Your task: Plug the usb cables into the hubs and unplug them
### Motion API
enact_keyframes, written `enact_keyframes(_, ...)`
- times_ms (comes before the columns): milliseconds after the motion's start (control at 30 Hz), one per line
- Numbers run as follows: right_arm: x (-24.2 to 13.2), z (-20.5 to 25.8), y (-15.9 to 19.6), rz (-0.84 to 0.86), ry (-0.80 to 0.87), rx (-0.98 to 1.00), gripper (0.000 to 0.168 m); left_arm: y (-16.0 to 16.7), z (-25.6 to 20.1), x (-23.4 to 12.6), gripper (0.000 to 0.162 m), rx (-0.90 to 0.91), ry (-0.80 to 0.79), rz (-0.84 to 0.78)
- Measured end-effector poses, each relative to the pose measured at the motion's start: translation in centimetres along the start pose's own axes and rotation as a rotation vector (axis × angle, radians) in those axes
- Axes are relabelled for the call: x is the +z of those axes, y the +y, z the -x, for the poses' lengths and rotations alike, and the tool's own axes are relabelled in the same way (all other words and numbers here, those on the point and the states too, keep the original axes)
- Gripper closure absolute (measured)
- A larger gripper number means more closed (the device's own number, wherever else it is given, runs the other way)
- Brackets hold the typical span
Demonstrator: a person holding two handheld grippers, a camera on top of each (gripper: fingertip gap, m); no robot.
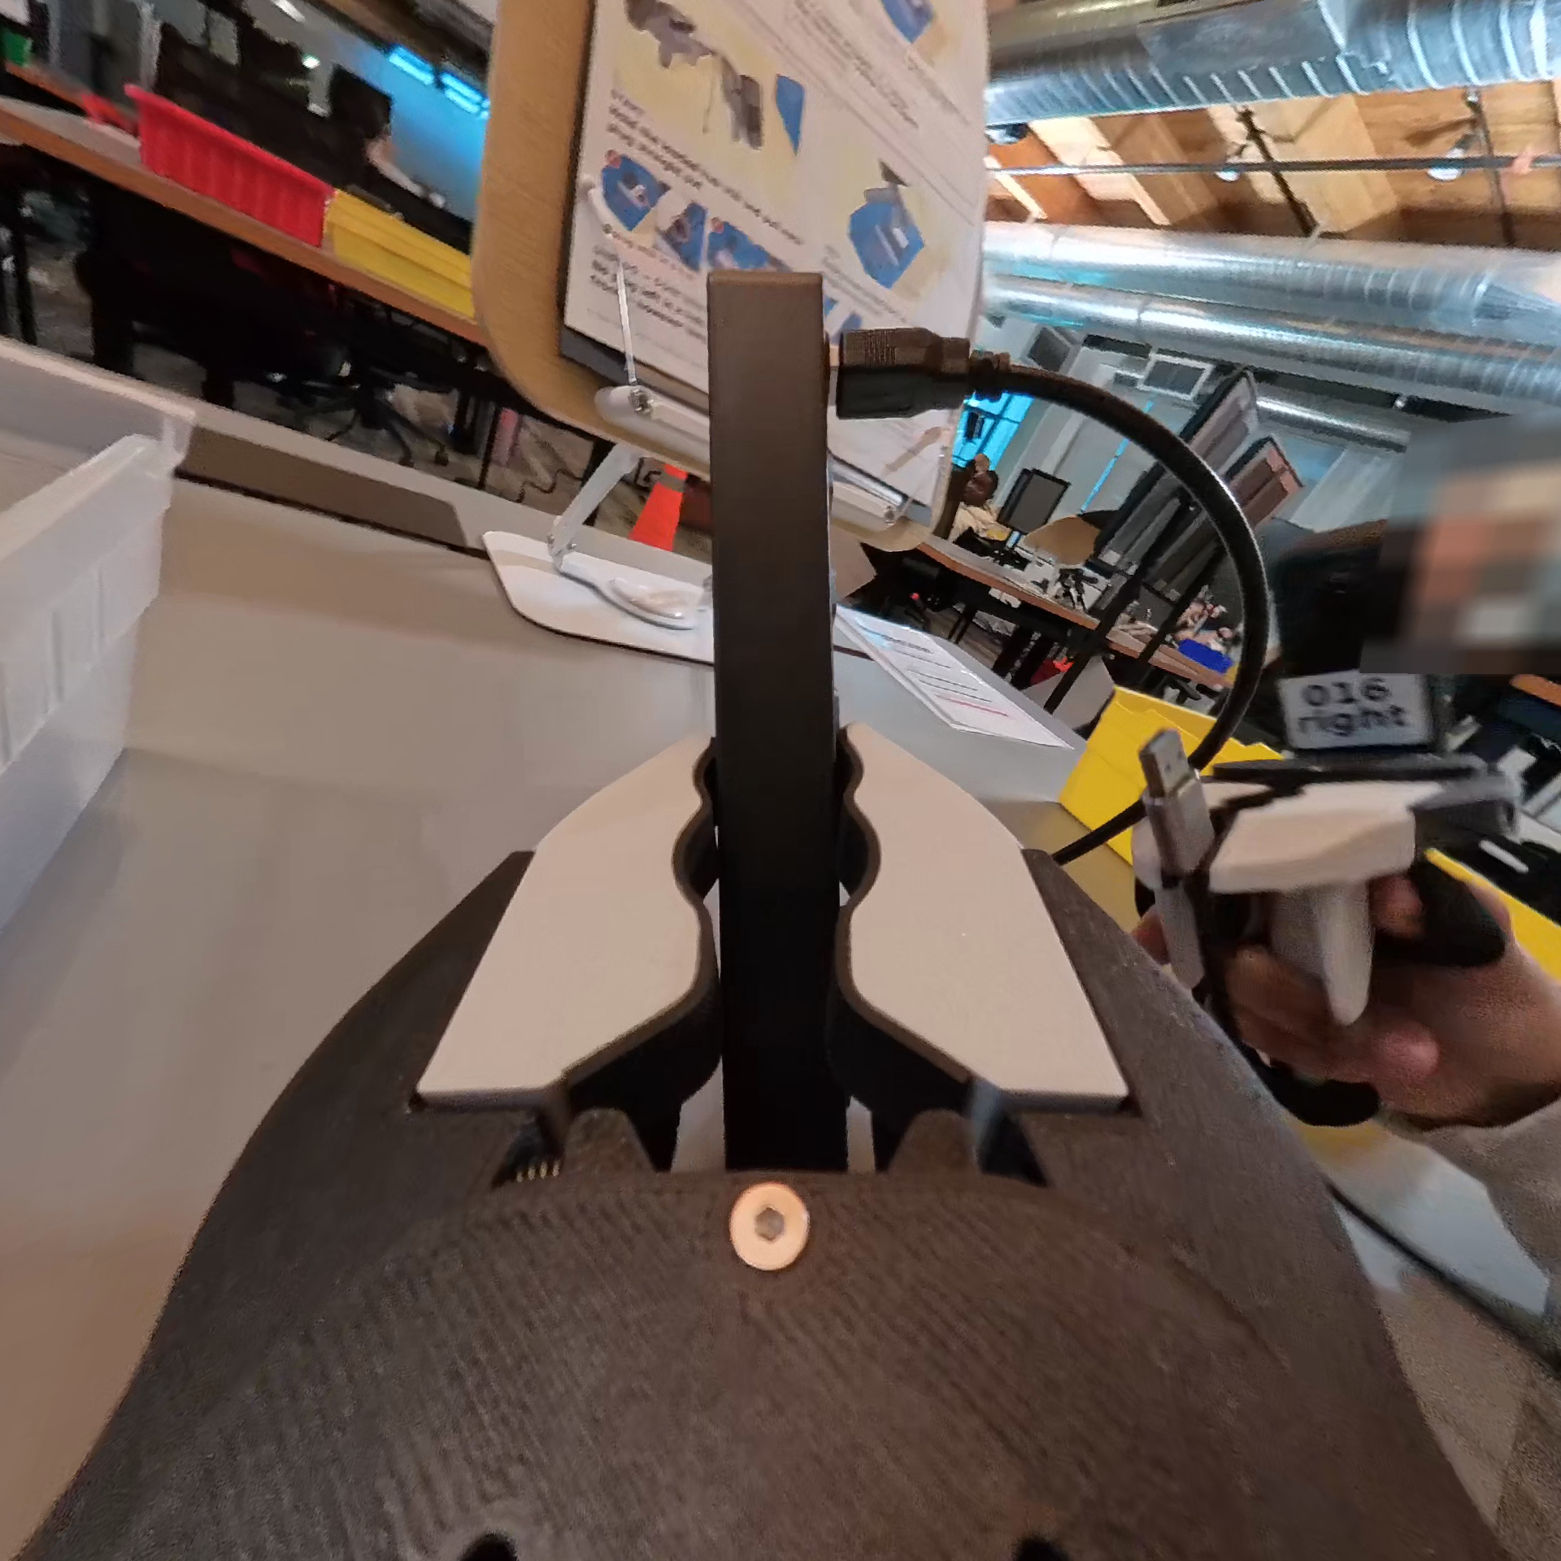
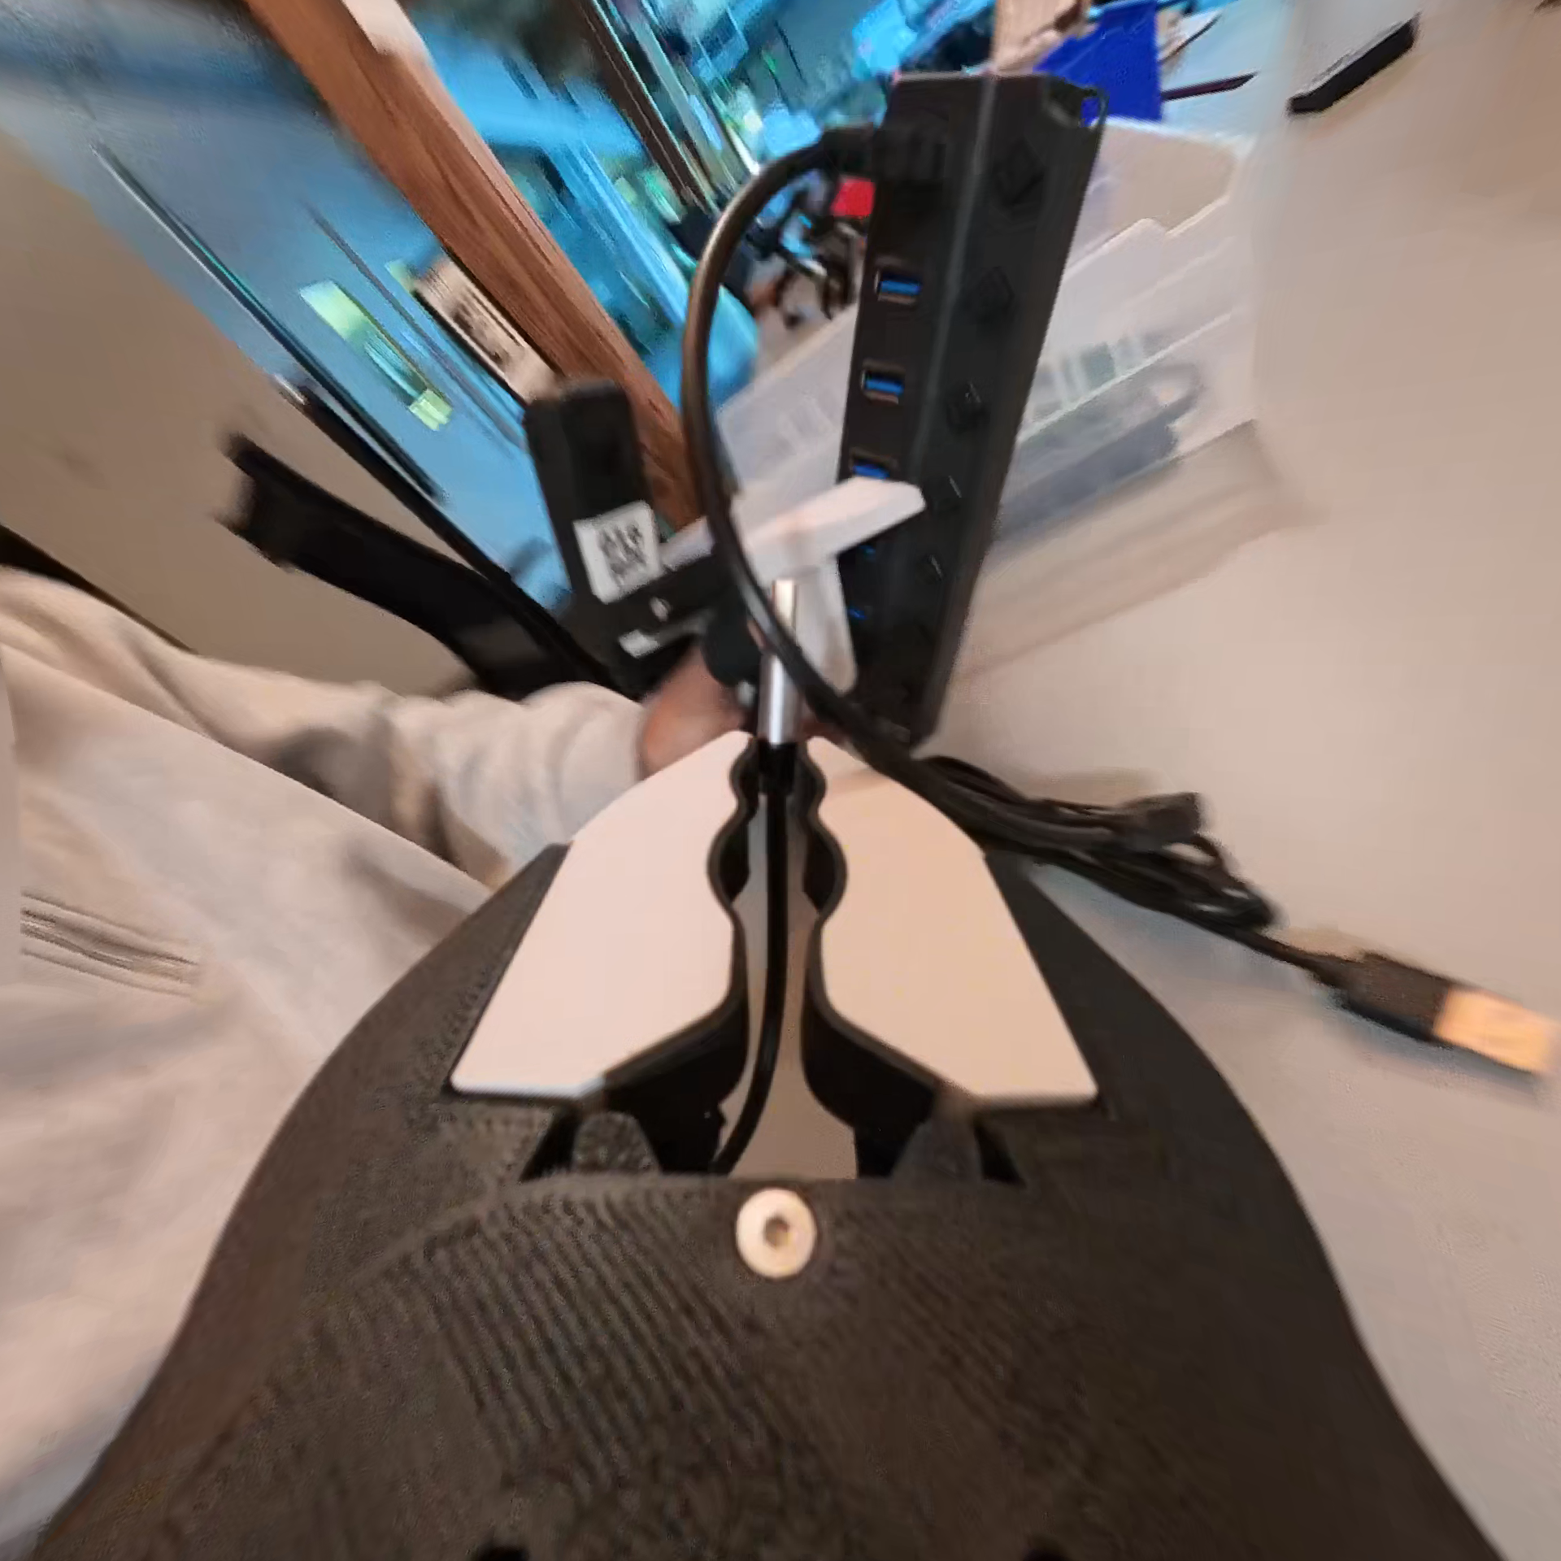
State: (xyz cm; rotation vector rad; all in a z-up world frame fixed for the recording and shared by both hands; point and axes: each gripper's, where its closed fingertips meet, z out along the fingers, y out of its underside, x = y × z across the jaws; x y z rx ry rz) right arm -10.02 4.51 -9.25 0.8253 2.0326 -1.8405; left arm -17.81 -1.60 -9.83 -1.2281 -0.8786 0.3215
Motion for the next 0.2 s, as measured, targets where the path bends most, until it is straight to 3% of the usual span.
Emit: enact_keyframes(200,-0.2,1.7,-1.2,-0.121,-0.319,0.542,0.161,-0.1,-2.9,0.0,0.136,0.121,0.127,-0.032)
